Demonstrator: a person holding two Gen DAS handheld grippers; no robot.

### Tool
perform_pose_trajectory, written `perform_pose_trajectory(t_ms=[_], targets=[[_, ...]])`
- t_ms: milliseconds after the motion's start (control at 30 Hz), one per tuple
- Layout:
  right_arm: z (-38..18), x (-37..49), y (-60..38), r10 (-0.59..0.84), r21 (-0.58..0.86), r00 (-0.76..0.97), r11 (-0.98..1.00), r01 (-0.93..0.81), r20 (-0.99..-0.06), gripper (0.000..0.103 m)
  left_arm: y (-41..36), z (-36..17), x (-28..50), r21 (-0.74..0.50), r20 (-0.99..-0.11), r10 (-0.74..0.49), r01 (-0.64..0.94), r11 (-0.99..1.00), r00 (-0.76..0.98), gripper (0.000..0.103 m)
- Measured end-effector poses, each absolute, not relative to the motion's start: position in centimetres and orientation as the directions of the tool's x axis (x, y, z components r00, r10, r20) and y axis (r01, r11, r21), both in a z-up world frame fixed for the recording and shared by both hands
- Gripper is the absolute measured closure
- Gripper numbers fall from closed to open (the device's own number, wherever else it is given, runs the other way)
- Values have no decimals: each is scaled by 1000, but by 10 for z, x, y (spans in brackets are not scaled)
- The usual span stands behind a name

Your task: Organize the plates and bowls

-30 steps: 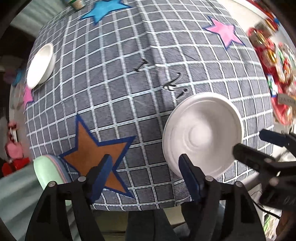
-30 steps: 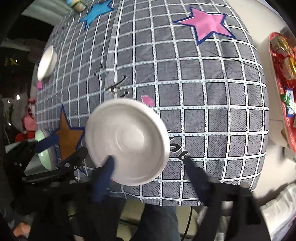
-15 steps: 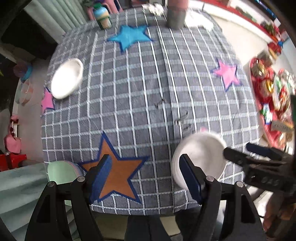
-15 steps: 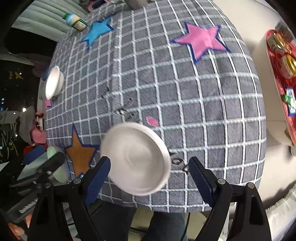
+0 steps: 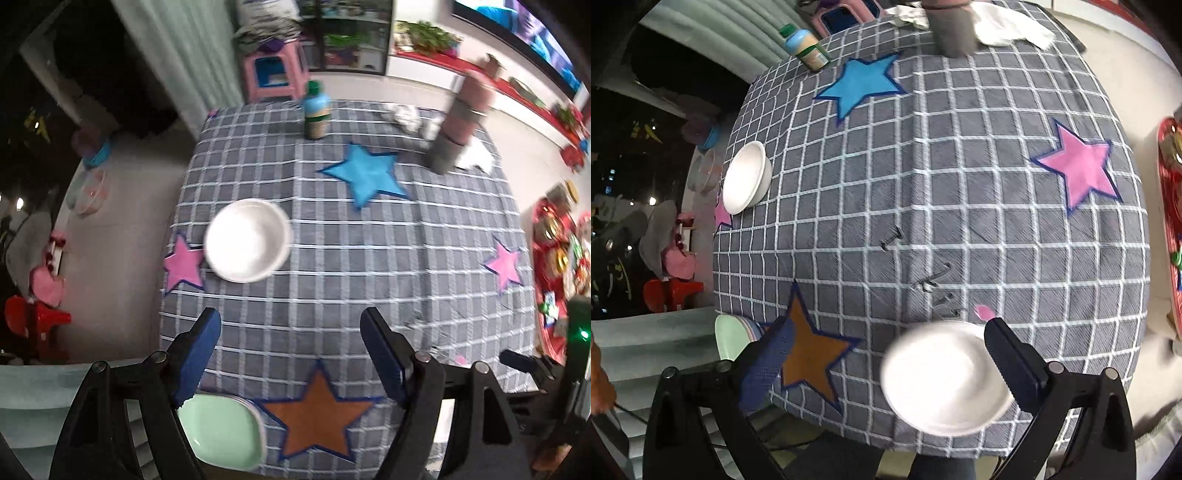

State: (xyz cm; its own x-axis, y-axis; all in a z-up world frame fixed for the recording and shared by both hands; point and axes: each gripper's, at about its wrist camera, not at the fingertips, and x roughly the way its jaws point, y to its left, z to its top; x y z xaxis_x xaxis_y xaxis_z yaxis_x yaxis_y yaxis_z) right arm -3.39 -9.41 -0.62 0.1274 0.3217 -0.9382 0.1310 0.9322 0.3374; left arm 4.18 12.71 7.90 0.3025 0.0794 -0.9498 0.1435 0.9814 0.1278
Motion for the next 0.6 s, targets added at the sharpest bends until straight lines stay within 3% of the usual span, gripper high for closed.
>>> perform_pose_trajectory(t_ms=[367,600], targets=[[-33,56,4,242,248,52,956,159,-969,0,238,13,135,132,-976,110,108,985,190,22],[-57,124,69,208,207,6,971,123,-978,0,237,-20,184,102,-987,88,103,990,133,22]])
